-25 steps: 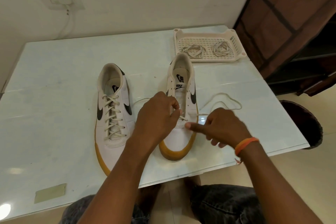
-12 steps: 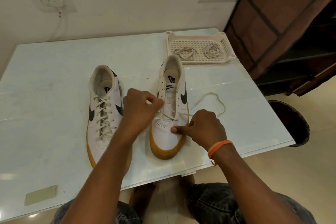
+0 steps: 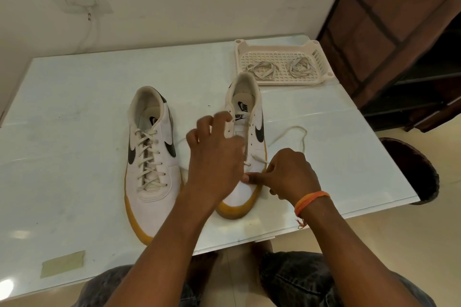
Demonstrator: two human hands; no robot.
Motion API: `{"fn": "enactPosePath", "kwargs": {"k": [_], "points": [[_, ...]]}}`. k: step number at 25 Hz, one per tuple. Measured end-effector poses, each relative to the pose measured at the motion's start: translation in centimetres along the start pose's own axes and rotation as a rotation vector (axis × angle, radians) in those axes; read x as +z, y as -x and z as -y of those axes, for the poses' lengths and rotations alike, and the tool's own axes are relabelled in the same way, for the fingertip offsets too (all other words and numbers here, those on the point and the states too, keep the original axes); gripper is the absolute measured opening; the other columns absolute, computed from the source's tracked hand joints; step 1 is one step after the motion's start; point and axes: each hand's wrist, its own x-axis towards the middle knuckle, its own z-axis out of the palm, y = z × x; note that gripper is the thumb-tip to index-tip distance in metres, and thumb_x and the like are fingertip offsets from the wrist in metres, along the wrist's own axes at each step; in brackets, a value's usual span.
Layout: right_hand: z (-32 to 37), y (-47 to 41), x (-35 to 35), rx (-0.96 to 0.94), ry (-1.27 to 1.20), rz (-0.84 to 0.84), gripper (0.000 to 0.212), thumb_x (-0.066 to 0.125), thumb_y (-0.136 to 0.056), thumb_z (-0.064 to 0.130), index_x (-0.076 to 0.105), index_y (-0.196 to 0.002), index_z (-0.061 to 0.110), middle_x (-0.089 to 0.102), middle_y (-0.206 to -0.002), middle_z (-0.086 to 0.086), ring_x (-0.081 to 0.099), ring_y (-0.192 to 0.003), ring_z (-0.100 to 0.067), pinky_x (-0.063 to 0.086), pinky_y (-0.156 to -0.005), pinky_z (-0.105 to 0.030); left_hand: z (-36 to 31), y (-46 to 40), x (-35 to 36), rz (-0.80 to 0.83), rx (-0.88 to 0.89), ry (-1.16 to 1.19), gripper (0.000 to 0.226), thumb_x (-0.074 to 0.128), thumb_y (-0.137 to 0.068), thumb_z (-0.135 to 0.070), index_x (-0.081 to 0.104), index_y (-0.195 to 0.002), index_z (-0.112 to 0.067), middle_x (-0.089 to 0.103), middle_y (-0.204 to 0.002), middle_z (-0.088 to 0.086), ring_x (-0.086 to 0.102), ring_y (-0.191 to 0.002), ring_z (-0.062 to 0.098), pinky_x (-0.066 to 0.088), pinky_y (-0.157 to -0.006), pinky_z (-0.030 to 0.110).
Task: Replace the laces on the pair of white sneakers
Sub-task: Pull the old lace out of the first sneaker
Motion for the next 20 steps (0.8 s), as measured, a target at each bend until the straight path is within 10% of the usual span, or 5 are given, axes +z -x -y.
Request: {"fn": "enactPosePath", "kwargs": {"k": [5, 10, 12, 16, 20], "points": [[0.0, -0.2, 0.0, -0.004, 0.009, 0.009, 0.062, 0.075, -0.060, 0.070, 0.059, -0.075, 0.013, 0.065, -0.072, -0.003, 0.063, -0.064, -0.016, 0.056, -0.069, -0.029, 0.0, 0.4, 1.1, 0.088, -0.030, -0.034, 0.019, 0.075, -0.080, -0.020, 0.074, -0.096, -0.031, 0.040, -0.139, -0.004, 0.018, -0.129, 0.022, 0.016, -0.095, 0.042], [-0.3, -0.3, 0.0, -0.011, -0.019, -0.013, 0.066, 0.079, -0.054, 0.070, 0.061, -0.075, 0.010, 0.067, -0.070, -0.005, 0.066, -0.063, -0.019, 0.060, -0.070, -0.037, 3.6, -1.9, -1.6, -0.218, -0.546, 0.647, 0.016, 0.056, -0.083, -0.035, 0.062, -0.069, -0.035, 0.061, -0.112, 0.003, 0.054, -0.110, 0.027, 0.045, -0.094, 0.049], [-0.2, -0.4, 0.0, -0.006, -0.015, -0.009, 0.066, 0.079, -0.054, 0.070, 0.061, -0.075, 0.011, 0.066, -0.070, -0.004, 0.066, -0.064, -0.018, 0.060, -0.071, -0.036, 4.4, -1.6, -2.3, -0.325, -0.668, 0.527, 0.011, 0.053, -0.084, -0.030, 0.063, -0.079, -0.032, 0.060, -0.112, 0.009, 0.054, -0.108, 0.032, 0.044, -0.094, 0.052], [-0.1, -0.5, -0.1, -0.002, -0.008, 0.008, 0.065, 0.079, -0.054, 0.069, 0.061, -0.076, 0.011, 0.066, -0.072, -0.004, 0.066, -0.066, -0.018, 0.059, -0.073, -0.035, 1.3, -0.5, -1.4, -0.268, -0.297, 0.087, 0.044, 0.066, -0.072, -0.011, 0.065, -0.114, -0.024, 0.039, -0.137, 0.008, 0.027, -0.127, 0.031, 0.030, -0.093, 0.049], [0.0, -0.6, 0.0, 0.009, -0.003, 0.013, 0.065, 0.077, -0.057, 0.070, 0.063, -0.081, 0.010, 0.067, -0.074, -0.004, 0.066, -0.068, -0.018, 0.059, -0.074, -0.035, -0.2, 0.1, 0.4, 0.055, 0.011, -0.069, 0.032, 0.085, -0.060, -0.025, 0.072, -0.089, -0.025, 0.046, -0.139, 0.008, 0.026, -0.127, 0.032, 0.022, -0.090, 0.048]]}}
